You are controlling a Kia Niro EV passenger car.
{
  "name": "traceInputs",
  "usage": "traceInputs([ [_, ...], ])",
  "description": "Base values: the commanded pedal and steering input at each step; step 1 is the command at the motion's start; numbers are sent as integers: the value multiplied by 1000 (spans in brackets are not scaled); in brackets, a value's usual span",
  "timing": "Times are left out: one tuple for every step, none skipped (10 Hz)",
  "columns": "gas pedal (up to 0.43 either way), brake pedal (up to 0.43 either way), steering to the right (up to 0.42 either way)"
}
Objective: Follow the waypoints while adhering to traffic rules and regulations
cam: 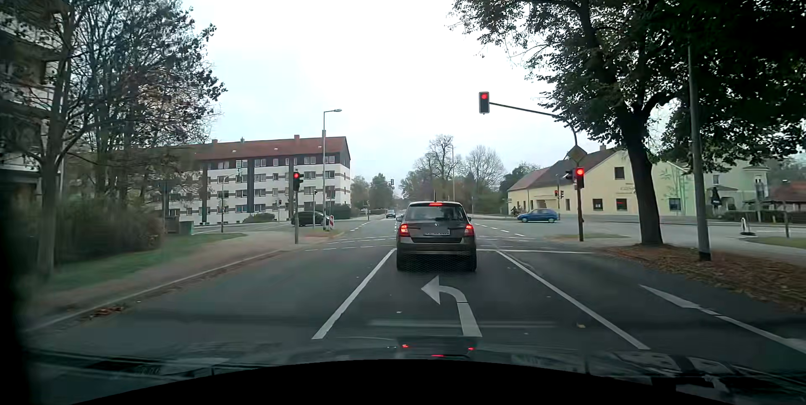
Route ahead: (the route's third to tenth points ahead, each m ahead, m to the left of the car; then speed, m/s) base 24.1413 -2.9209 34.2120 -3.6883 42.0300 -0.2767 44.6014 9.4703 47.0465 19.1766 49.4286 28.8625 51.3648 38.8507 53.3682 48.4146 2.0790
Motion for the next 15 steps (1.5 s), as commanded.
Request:
traceInputs([
  [0,146,101],
  [0,159,93],
  [0,177,80],
  [0,189,72],
  [0,195,62],
  [0,201,51],
  [0,201,39],
  [0,207,25],
  [0,207,12],
  [0,207,0],
  [0,207,-4],
  [0,201,-7],
  [0,189,-9],
  [0,159,-9],
  [0,134,-9],
])
